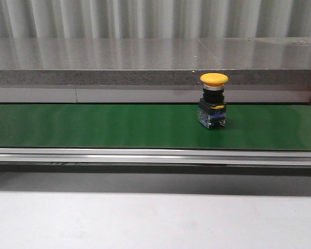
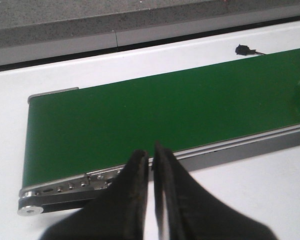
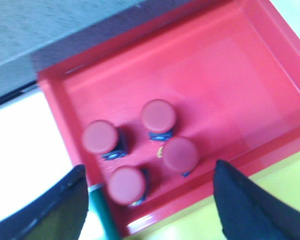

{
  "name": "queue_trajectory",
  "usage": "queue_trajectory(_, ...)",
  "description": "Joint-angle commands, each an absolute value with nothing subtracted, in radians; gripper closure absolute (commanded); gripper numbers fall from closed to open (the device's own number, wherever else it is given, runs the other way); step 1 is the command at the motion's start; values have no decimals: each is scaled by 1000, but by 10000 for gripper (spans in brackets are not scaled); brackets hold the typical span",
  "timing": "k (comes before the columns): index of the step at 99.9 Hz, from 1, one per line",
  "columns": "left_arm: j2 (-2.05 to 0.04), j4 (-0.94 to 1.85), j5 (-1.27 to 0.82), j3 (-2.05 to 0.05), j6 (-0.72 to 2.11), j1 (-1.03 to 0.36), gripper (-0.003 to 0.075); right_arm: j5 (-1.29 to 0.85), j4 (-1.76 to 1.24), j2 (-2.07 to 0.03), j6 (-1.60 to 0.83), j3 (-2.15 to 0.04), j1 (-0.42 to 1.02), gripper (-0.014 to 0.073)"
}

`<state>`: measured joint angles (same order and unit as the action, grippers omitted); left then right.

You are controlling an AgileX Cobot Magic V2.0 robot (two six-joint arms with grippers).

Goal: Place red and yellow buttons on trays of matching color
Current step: 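Move the right gripper down and grasp the yellow button on the belt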

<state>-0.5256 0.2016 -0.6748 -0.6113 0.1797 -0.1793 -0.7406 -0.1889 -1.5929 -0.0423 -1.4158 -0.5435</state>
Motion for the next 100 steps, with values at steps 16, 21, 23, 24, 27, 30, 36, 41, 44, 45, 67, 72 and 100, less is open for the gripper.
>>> queue_trajectory(16,-528,219,-606,-639,181,-187,726,-821,-191,-1392,-67,-1380,-437,64)
queue_trajectory(21,-528,219,-606,-639,181,-187,726,-842,-191,-1366,-69,-1367,-406,64)
queue_trajectory(23,-528,219,-606,-639,181,-187,726,-850,-191,-1357,-69,-1365,-393,64)
queue_trajectory(24,-528,219,-606,-639,181,-187,726,-852,-191,-1354,-69,-1362,-388,64)
queue_trajectory(27,-528,219,-606,-639,181,-187,726,-863,-191,-1340,-69,-1358,-363,64)
queue_trajectory(30,-528,219,-606,-639,181,-187,726,-873,-191,-1330,-69,-1353,-343,64)
queue_trajectory(36,-528,219,-606,-639,181,-187,726,-887,-191,-1313,-69,-1343,-296,64)
queue_trajectory(41,-528,219,-606,-639,181,-187,726,-902,-191,-1306,-69,-1341,-257,64)
queue_trajectory(44,-528,219,-606,-639,181,-187,726,-916,-191,-1306,-69,-1340,-233,64)
queue_trajectory(45,-528,219,-606,-639,181,-187,726,-918,-191,-1305,-69,-1340,-228,64)
queue_trajectory(67,-528,219,-606,-639,181,-187,726,-929,-191,-1307,-87,-1311,-46,28)
queue_trajectory(72,-528,219,-606,-639,181,-187,726,-935,-191,-1307,-87,-1302,-14,5)
queue_trajectory(100,-528,219,-606,-639,181,-187,726,-1003,-191,-1333,-121,-1287,143,-43)
